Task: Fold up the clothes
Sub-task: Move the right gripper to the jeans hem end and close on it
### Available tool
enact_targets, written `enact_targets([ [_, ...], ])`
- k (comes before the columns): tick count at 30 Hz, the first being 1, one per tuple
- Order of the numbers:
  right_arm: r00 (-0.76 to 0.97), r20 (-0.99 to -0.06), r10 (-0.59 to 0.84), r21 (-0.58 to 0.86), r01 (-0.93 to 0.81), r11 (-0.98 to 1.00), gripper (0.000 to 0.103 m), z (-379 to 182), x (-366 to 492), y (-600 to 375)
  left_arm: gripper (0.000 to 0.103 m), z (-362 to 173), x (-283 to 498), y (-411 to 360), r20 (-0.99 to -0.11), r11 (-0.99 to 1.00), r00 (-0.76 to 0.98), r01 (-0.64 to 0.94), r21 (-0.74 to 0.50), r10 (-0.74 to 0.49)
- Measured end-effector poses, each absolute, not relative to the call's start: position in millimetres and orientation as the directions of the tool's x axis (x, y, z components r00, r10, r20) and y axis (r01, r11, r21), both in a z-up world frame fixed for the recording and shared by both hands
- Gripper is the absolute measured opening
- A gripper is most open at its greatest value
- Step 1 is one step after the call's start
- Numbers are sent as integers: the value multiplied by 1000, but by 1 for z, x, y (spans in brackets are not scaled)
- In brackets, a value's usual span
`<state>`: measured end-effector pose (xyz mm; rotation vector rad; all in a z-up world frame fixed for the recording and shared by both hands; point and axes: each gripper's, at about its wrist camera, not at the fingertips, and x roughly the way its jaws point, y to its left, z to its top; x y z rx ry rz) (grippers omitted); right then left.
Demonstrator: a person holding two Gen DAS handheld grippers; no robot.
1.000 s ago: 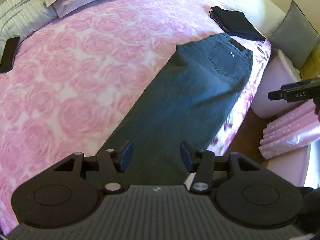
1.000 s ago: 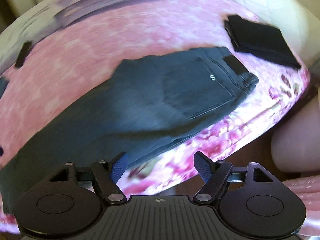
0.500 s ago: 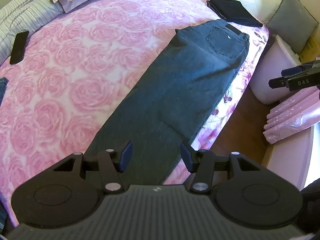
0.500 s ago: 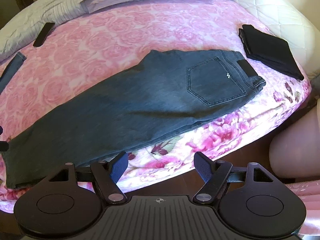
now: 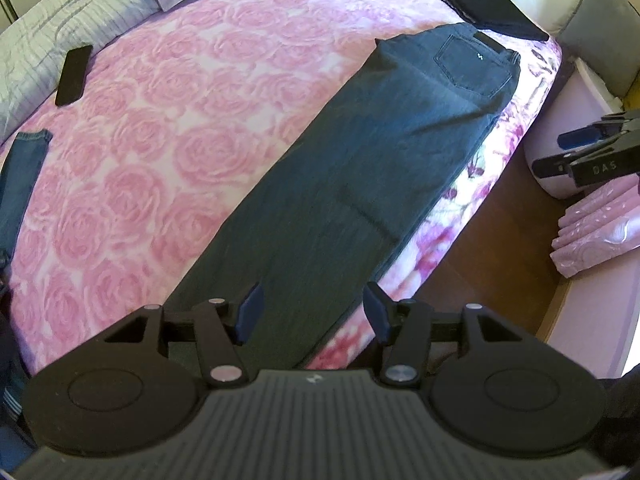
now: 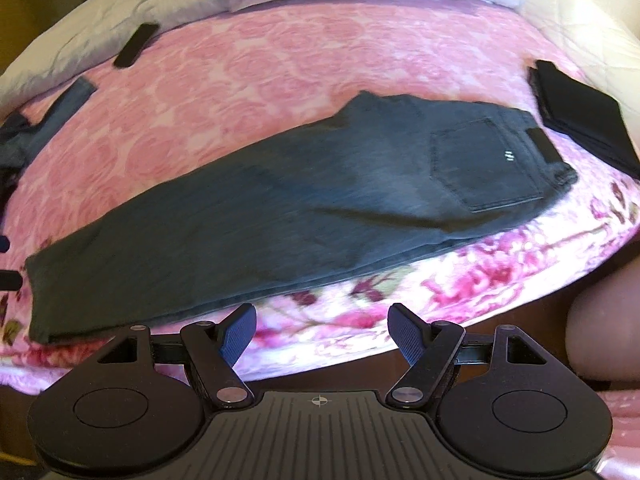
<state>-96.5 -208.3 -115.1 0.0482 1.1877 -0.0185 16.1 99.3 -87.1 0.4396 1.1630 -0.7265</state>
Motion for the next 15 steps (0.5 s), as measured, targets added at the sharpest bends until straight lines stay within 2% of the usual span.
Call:
enact_targets([
  [7,377,-926,12,13,0,1000,76,-117,-100,-156,51,-97,15,144,-941,677,185,734,-60,-283],
  [15,376,-926,-42,-10,86,996,76,-126,-119,-64,57,-109,24,221,-939,531,152,846,-38,-310],
])
